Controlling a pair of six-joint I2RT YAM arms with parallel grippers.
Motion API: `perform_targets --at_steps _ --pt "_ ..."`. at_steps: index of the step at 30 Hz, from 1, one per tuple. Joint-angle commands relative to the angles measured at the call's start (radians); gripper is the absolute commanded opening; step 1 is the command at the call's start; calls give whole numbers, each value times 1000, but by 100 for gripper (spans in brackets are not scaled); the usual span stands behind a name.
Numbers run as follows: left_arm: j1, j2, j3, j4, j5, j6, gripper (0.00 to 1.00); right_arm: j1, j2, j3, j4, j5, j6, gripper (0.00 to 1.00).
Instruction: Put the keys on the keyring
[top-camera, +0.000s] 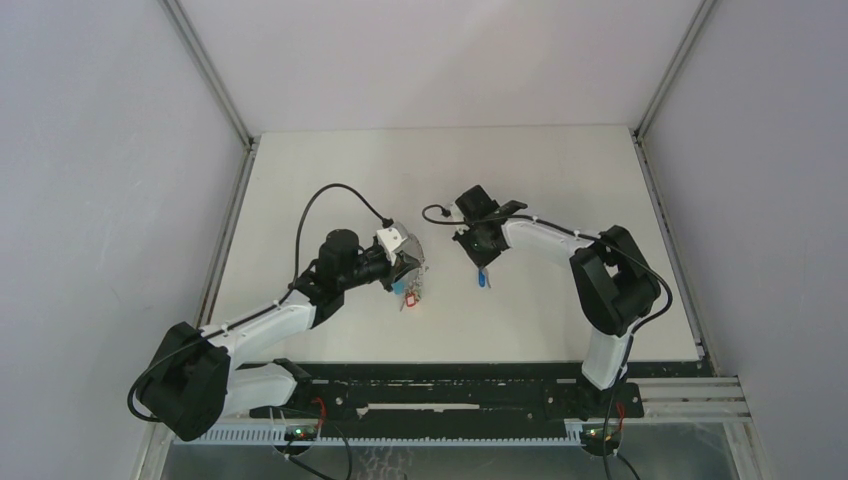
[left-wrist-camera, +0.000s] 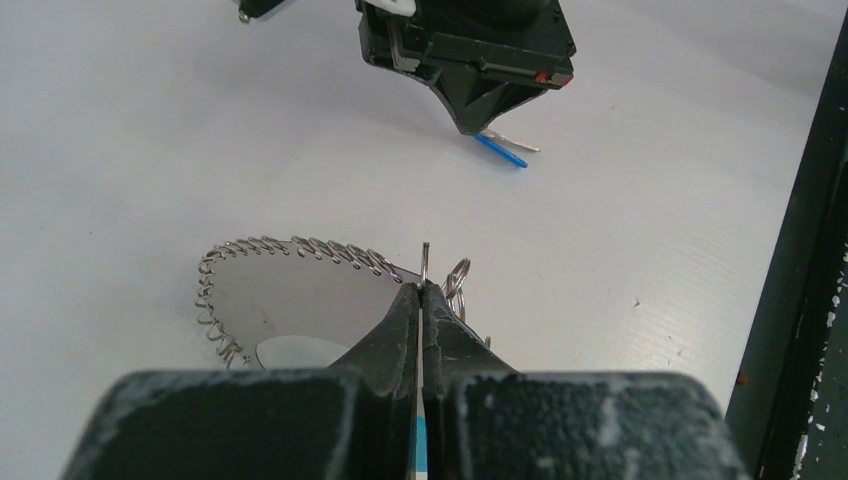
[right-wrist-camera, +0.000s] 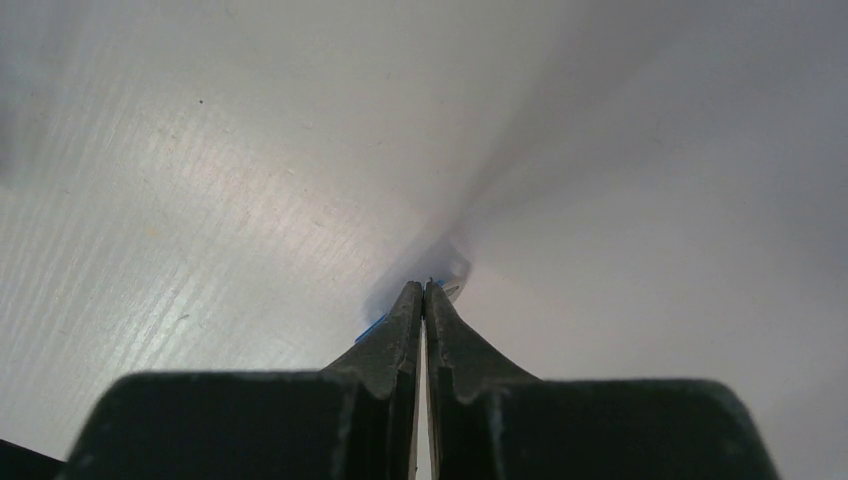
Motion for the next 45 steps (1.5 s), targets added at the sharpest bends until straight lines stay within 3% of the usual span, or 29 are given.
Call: perform_targets --at_steps 1,12,15,17,21,23,29,40,45 --pt "4 -24 -9 65 7 -9 0 -21 -19 -2 43 -40 31 1" --pt "4 -21 -8 66 5 -8 0 -56 2 -2 94 -69 69 1" --pt "3 -14 -5 66 9 -10 0 -54 12 9 54 -114 57 0" --pt "4 -14 -5 67 10 -9 0 -42 12 22 36 -39 82 0" --pt "4 -17 -7 67 8 -9 0 -33 12 48 -10 -50 105 0" --pt "3 -17 -6 67 9 -9 0 -62 -5 28 28 -274 93 0" --pt "4 -23 -9 70 10 -10 0 -152 0 -35 103 -370 176 0" --pt "4 -11 -7 74 14 -13 0 -123 28 -13 103 -177 221 0" --pt "3 -10 -6 76 13 -14 0 -97 26 -10 82 -82 223 10"
